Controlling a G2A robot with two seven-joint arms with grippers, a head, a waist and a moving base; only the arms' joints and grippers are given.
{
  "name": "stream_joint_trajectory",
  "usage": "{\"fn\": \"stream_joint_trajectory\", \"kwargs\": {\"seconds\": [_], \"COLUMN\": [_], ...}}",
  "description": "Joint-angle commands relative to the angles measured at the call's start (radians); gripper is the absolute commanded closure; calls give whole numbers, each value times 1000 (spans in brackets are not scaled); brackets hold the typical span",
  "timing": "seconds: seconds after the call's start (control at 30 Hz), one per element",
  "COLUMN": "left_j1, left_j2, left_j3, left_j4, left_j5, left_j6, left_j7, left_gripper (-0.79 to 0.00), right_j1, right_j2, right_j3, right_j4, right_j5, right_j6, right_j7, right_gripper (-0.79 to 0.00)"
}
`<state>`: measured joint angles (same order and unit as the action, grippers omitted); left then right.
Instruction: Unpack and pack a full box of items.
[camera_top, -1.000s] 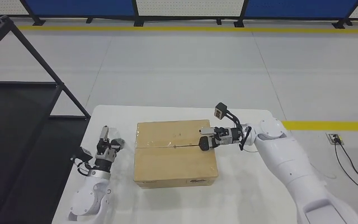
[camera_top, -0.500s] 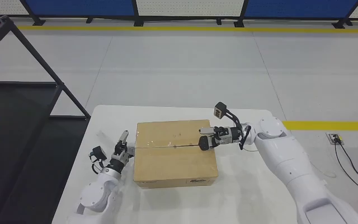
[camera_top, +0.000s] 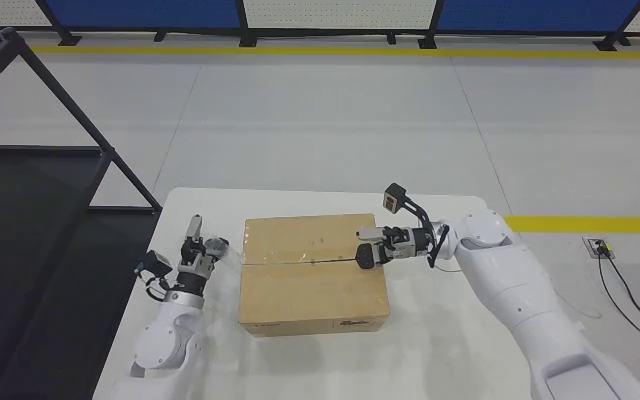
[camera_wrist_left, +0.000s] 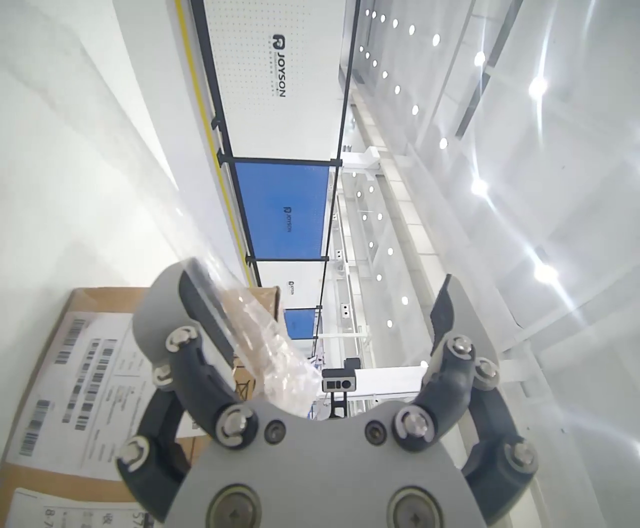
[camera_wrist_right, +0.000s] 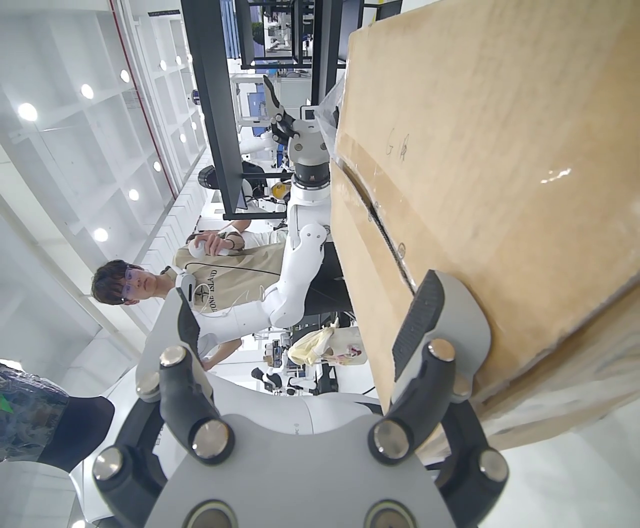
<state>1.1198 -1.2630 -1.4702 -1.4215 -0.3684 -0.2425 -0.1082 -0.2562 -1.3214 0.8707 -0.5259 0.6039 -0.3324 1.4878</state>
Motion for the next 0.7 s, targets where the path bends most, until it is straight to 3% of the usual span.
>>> {"fn": "stream_joint_trajectory", "kwargs": {"seconds": [0.0, 0.23, 0.43, 0.67], "left_j1": [-9, -58, -66, -52], "left_j2": [1, 10, 11, 1], "left_j3": [-6, -4, -1, -20], "left_j4": [-5, 35, 53, 32], "left_j5": [11, 42, 51, -19], "left_j6": [20, 129, 91, 9], "left_j7": [-6, -144, -187, -94], "left_gripper": [-785, -785, -785, -785], "right_j1": [2, 5, 4, 5], "right_j2": [-1, -3, -2, -1], "right_j3": [-1, -4, -2, -2], "right_j4": [0, 3, 6, 4], "right_j5": [0, 1, 4, 2], "right_j6": [0, -2, -3, -5], "right_j7": [1, -2, -3, -5], "right_gripper": [-785, -785, -785, -785]}}
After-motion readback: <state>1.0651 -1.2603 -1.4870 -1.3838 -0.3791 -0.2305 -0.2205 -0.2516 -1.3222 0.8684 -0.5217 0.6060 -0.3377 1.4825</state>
